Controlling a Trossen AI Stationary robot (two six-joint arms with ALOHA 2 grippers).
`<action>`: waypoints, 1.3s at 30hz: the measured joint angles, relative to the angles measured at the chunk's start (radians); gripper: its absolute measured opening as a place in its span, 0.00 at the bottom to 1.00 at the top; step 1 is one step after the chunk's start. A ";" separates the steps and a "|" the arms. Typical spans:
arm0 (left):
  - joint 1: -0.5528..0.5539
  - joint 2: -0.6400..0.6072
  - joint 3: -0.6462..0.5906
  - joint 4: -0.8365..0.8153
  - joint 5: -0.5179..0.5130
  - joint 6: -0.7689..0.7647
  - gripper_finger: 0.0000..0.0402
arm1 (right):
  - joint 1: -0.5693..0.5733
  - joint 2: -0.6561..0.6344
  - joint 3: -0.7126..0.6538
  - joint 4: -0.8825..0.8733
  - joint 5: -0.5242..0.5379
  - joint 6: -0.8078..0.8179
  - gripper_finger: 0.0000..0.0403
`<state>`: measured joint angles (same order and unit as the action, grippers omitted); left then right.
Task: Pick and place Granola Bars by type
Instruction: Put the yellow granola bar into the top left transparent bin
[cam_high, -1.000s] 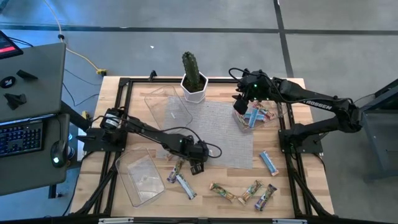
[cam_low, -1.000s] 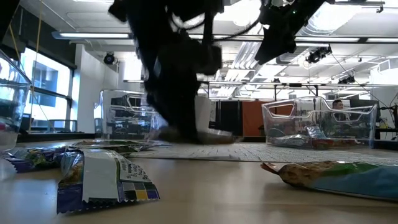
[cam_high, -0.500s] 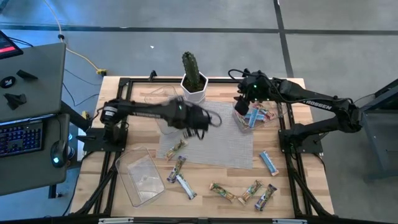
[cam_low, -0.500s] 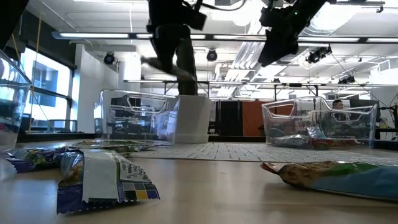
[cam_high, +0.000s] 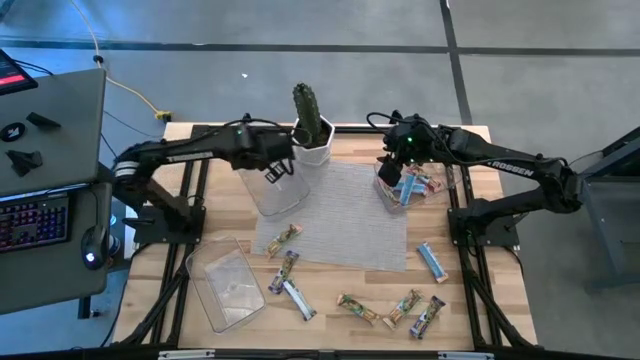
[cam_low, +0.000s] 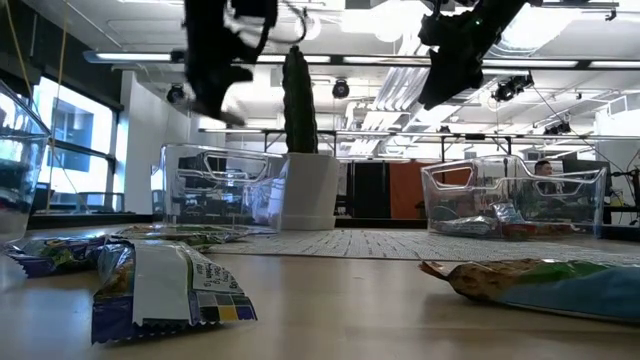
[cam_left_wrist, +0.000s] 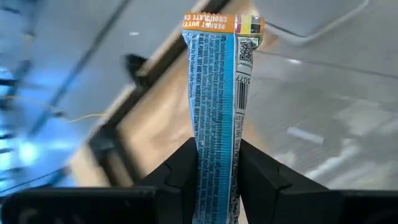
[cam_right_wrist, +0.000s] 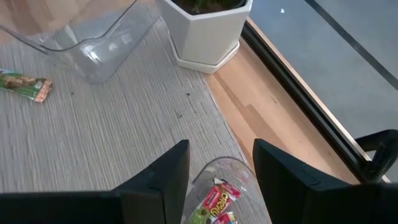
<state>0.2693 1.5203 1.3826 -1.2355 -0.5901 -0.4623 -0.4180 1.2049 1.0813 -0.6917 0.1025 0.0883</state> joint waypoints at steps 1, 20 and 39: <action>0.016 -0.024 -0.058 0.084 0.047 0.022 0.23 | 0.000 0.000 0.000 0.001 0.000 0.000 0.40; 0.253 -0.055 -0.518 0.601 0.345 0.153 0.23 | 0.000 0.000 0.000 0.001 0.011 -0.002 0.40; 0.267 -0.052 -0.580 0.696 0.366 0.197 0.23 | 0.000 0.000 0.000 0.008 0.050 -0.003 0.40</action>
<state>0.5365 1.4687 0.8028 -0.5397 -0.2238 -0.2648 -0.4182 1.2049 1.0813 -0.6838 0.1522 0.0856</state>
